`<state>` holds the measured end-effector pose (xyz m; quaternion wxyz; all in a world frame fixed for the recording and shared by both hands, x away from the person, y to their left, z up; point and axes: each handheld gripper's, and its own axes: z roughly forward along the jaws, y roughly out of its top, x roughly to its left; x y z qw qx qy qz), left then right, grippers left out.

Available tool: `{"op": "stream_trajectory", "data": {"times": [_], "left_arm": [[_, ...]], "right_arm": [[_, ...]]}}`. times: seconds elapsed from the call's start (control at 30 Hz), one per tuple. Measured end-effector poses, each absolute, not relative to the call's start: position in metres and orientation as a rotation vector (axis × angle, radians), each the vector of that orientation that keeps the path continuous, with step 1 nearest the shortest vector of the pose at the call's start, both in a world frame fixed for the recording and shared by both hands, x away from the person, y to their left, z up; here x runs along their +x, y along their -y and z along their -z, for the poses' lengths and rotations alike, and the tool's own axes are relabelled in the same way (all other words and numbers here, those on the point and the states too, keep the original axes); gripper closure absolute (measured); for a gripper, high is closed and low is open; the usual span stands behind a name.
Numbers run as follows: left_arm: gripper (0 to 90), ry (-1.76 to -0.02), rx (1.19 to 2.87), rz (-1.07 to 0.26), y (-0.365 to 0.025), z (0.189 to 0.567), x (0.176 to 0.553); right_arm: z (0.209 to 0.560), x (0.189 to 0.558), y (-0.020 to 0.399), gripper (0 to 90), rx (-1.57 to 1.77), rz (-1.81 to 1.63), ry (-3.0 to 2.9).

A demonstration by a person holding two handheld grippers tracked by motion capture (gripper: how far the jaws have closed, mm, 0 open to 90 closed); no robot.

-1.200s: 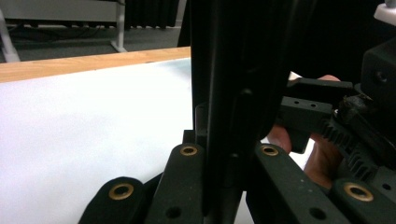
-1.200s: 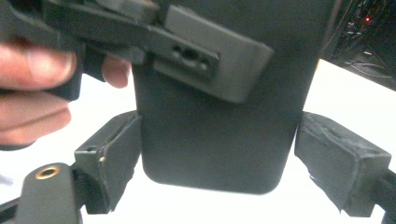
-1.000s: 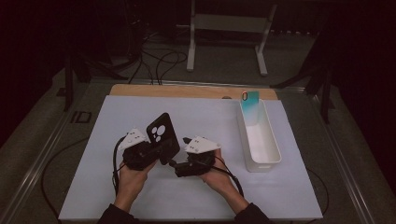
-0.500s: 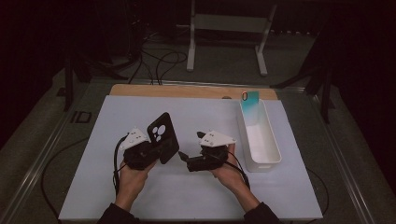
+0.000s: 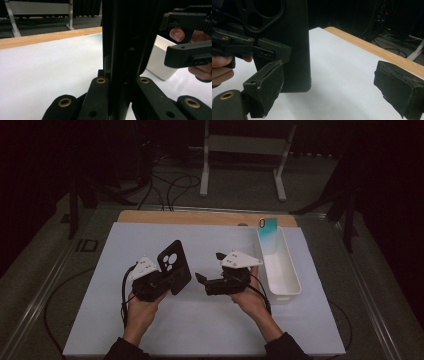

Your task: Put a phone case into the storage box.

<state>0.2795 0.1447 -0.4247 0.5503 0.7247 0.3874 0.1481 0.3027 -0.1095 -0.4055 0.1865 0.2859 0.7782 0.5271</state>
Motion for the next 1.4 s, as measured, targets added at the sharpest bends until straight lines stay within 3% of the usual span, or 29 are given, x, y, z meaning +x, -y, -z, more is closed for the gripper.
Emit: {"op": "stream_trajectory", "data": {"times": [1.4], "left_arm": [[86.7, -0.896, 1.773, -0.342, -0.124, 0.431, 0.282]], "right_arm": [[0.375, 0.306, 0.059, 9.0, 0.783, -1.594, -2.217]]}}
